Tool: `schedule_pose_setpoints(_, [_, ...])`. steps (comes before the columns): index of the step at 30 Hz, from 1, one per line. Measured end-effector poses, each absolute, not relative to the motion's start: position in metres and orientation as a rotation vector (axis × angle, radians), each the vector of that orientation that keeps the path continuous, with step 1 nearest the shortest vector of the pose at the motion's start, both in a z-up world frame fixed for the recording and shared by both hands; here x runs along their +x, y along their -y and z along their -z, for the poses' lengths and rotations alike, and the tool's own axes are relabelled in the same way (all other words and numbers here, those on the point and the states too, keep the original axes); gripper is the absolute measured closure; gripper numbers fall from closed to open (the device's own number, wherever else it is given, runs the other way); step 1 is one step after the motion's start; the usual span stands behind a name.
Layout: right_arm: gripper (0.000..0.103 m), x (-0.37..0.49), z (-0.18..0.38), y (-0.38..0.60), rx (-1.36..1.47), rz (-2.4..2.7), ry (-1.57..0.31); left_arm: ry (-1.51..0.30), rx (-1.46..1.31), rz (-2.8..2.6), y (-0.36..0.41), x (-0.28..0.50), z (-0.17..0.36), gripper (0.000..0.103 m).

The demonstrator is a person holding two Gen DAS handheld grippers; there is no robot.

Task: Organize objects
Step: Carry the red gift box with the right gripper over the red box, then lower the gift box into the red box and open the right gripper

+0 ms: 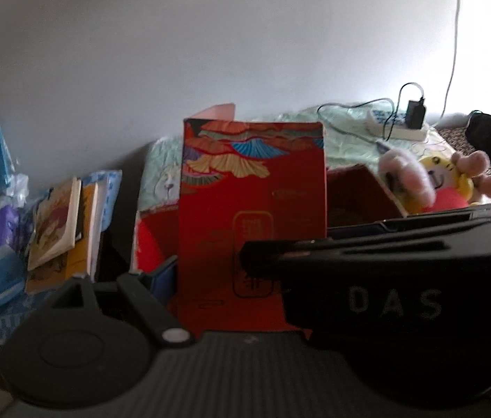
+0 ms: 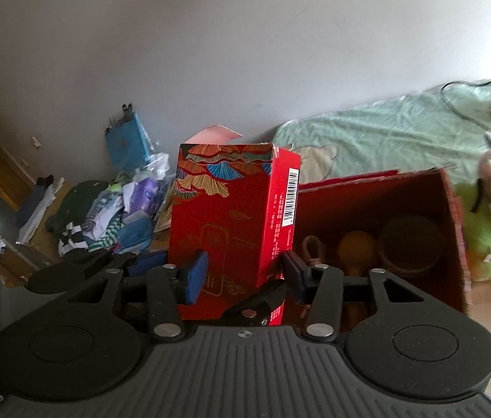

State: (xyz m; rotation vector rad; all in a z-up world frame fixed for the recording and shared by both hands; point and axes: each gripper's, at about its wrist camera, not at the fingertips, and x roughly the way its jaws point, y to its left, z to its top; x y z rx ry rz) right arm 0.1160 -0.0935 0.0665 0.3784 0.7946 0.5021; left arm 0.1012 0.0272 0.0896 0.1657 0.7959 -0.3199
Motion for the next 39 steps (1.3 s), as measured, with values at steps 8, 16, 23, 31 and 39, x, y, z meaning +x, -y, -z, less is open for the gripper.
schedule_pose_setpoints(8, [0.055, 0.150, -0.032, 0.078, 0.360, -0.565, -0.889, -0.891, 0.165, 0.265, -0.039, 0.129, -0.051, 0.020])
schedule_pose_setpoints(16, [0.055, 0.181, 0.000, 0.079, 0.370, -0.655, -1.018, -0.986, 0.163, 0.224, -0.038, 0.147, -0.024, 0.020])
schedule_pose_setpoints(23, [0.056, 0.207, 0.017, 0.085, 0.417, -0.752, -1.156, -1.023, 0.197, 0.184, -0.032, 0.153, -0.012, 0.020])
schedule_pose_setpoints(31, [0.055, 0.226, 0.031, 0.075, 0.386, -0.807, -1.242, -1.110, 0.178, 0.133, -0.035, 0.166, 0.003, 0.020])
schedule_pose_setpoints(39, [0.054, 0.234, 0.037, 0.073, 0.397, -0.811, -1.257, -1.106, 0.240, 0.094, -0.025, 0.167, 0.011, 0.019])
